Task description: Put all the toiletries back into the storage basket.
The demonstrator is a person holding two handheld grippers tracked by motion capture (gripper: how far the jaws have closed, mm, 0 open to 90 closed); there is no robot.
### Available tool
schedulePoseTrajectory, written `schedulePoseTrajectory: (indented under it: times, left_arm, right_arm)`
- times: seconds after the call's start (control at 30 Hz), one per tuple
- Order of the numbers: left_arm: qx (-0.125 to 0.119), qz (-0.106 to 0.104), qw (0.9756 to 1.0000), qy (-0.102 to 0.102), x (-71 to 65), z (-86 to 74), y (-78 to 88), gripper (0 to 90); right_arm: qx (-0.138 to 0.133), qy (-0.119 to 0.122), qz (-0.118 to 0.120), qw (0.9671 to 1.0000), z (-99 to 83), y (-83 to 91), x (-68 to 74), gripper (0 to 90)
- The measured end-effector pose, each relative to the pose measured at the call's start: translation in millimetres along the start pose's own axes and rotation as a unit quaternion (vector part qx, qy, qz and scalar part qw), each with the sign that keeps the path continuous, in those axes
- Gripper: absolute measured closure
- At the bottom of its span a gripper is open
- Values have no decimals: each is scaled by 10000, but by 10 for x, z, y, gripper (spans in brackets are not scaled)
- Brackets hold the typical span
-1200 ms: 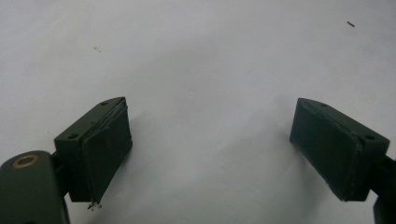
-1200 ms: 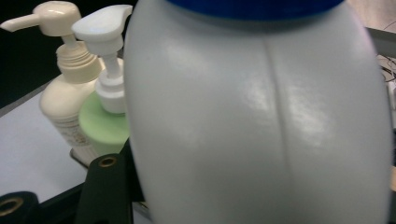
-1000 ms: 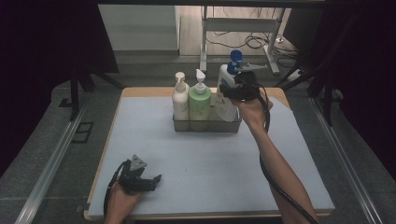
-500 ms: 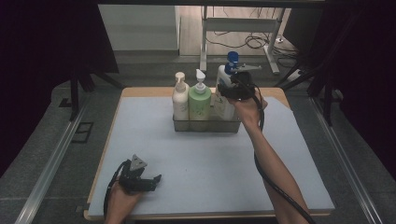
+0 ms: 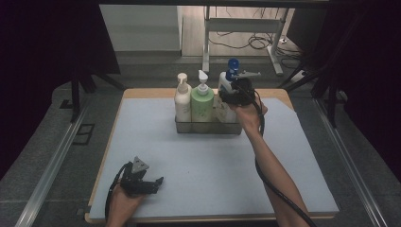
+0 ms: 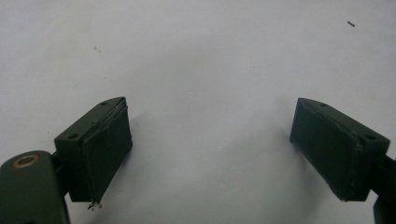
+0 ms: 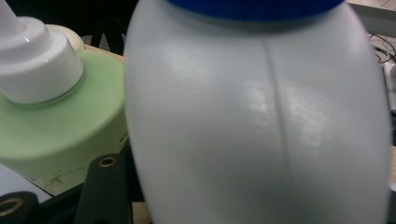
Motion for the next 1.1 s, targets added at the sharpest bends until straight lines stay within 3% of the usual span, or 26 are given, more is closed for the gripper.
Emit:
schedulePoseTrajectory:
  times: [0.77, 0.97, 1.1]
  left_arm:
    - [-5, -6, 10000, -1, -1, 0, -1, 123]
    - [-5, -3, 10000, -2, -2, 1, -2, 123]
    - [3, -4, 10000, -3, -1, 1, -1, 123]
  right_arm:
    - [220, 51, 33, 9997, -298, -125, 50, 398]
    - [239, 176, 83, 9995, -299, -110, 60, 388]
    - [237, 118, 148, 9995, -304, -126, 27, 378]
Point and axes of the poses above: each handheld gripper's, and its own axes: y roughly backward along the jaws, z roughly out of its top, x roughly to its left, the point moved 4 cm from there along -y, roughly forward along the jaws, and after that the axes turned 11 degrees about -z, right-handed, at the moved point
